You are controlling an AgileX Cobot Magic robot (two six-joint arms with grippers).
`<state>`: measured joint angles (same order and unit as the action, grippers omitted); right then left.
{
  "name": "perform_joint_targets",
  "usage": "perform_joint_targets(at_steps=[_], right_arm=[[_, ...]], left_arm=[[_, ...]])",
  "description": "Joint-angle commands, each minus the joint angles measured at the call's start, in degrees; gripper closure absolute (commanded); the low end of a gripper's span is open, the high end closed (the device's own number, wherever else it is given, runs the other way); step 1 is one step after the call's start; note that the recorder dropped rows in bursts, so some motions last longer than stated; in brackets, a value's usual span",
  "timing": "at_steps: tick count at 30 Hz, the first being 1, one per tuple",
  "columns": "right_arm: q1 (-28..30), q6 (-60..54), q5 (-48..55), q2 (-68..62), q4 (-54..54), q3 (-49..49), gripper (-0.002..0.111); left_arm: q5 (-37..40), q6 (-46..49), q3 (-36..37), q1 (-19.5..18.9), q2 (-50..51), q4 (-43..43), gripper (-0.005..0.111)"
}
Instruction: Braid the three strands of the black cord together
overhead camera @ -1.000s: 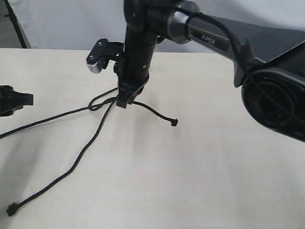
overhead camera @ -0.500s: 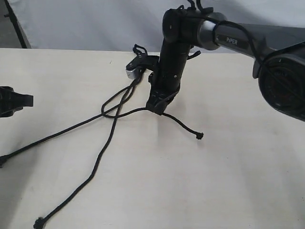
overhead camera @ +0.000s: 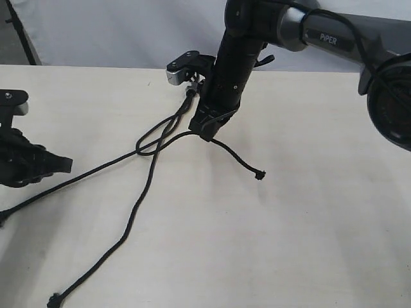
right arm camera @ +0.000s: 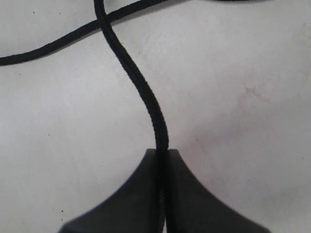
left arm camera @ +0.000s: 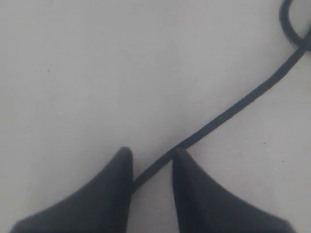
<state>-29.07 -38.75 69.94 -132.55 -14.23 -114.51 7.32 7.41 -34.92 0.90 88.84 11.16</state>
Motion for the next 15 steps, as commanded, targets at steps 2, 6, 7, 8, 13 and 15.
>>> perform_joint_targets(at_steps=[2,6,7,8,13,15], right_arm=[[0.31,0.14,0.02,0.31,-0.55,-0.03,0.109],[0.31,0.15,0.02,0.31,-0.66,-0.03,0.109],[0.31,0.15,0.02,0.31,-0.66,-0.03,0.109],[0.31,0.15,0.02,0.31,-0.66,-0.03,0.109],[0.31,0.15,0.02,0.31,-0.66,-0.03,0.109],[0.31,0.15,0.02,0.31,-0.66,-0.03,0.109]], left_arm=[[-1.51,-0.97,-0.8,0.36,4.61,-0.21,0.107],[-2.88,-0.87,-0.8,0.36,6.51,-0.21,0.107],[-3.15,-0.87,-0.8,0.36,6.81,-0.21,0.107],[-3.16,-0.87,-0.8,0.36,7.15,-0.21,0.107],[-5.57,-0.87,-0.8,0.36,10.83,-0.21,0.107],[-5.72,-0.87,-0.93,0.36,12.45,-0.21,0.107]])
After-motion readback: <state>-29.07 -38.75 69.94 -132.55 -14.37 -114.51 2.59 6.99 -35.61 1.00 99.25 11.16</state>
